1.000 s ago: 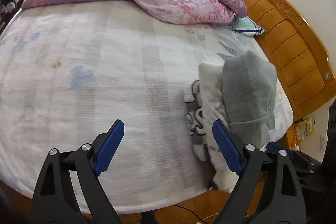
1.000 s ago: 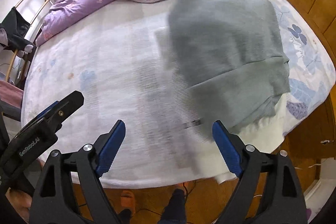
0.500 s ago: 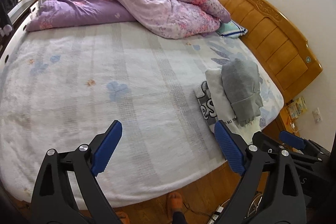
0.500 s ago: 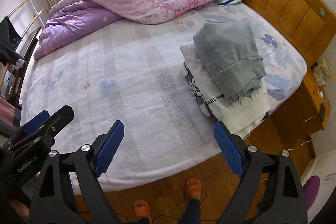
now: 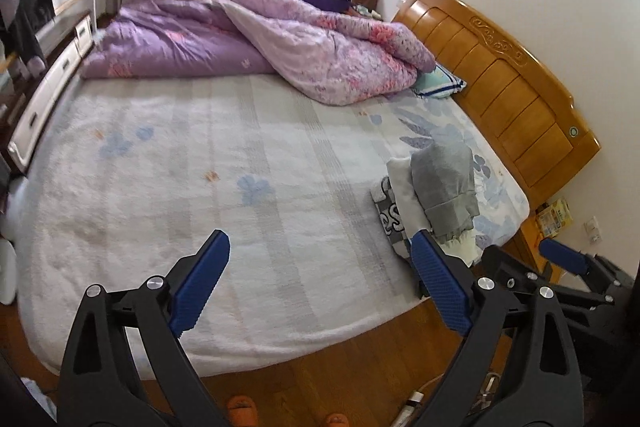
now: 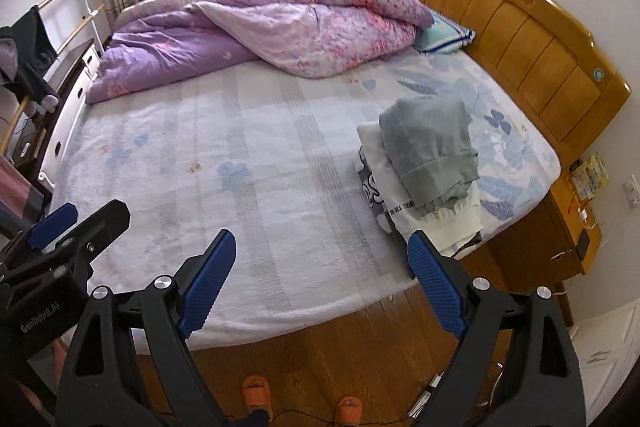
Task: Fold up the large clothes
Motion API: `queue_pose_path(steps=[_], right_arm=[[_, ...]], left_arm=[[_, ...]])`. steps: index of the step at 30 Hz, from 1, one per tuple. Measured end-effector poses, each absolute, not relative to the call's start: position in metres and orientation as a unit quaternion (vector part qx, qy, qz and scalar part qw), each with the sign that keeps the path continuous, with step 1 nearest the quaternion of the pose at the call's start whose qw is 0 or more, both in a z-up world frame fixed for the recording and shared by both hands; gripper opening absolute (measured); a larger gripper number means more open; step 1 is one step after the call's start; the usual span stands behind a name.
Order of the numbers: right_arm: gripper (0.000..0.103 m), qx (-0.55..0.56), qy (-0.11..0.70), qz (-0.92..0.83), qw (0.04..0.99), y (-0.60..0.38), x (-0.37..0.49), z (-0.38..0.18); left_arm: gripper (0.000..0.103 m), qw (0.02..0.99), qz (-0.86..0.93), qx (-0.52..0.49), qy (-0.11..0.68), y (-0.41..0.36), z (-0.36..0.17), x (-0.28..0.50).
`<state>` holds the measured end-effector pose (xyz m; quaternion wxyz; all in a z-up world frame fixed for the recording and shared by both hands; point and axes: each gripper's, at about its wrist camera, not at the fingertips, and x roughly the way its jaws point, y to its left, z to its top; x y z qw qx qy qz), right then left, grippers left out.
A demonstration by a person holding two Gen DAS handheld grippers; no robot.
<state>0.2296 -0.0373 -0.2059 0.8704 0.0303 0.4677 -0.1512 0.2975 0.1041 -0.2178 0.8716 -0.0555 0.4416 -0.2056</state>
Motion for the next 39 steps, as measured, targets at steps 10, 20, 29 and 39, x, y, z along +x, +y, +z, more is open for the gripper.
queue_pose_path(steps=[10,20,29,39], right_arm=[[0.085,-0.014,0.436,-0.133,0.890,-0.006,0.184,-0.132],[0.085,-0.024,0.398,-0.105,0.911,0.006,0.138,-0.083],[0.092,-0.027,0.344,-0.080,0.935,0.016,0.107,-0.027],[0.095,-0.042,0.282,-0.052,0.957,0.027,0.084,0.015]], left_arm=[[0.096,0.906,-0.187,-0.021,0.380,0.124,-0.130,0.232],[0.096,0.925,-0.166,-0.014,0.342,0.142,-0.062,0.181],[0.097,0.945,-0.129,-0.015,0.301,0.157,-0.006,0.149],[0.097,0.965,-0.100,-0.012,0.243,0.169,0.044,0.125]])
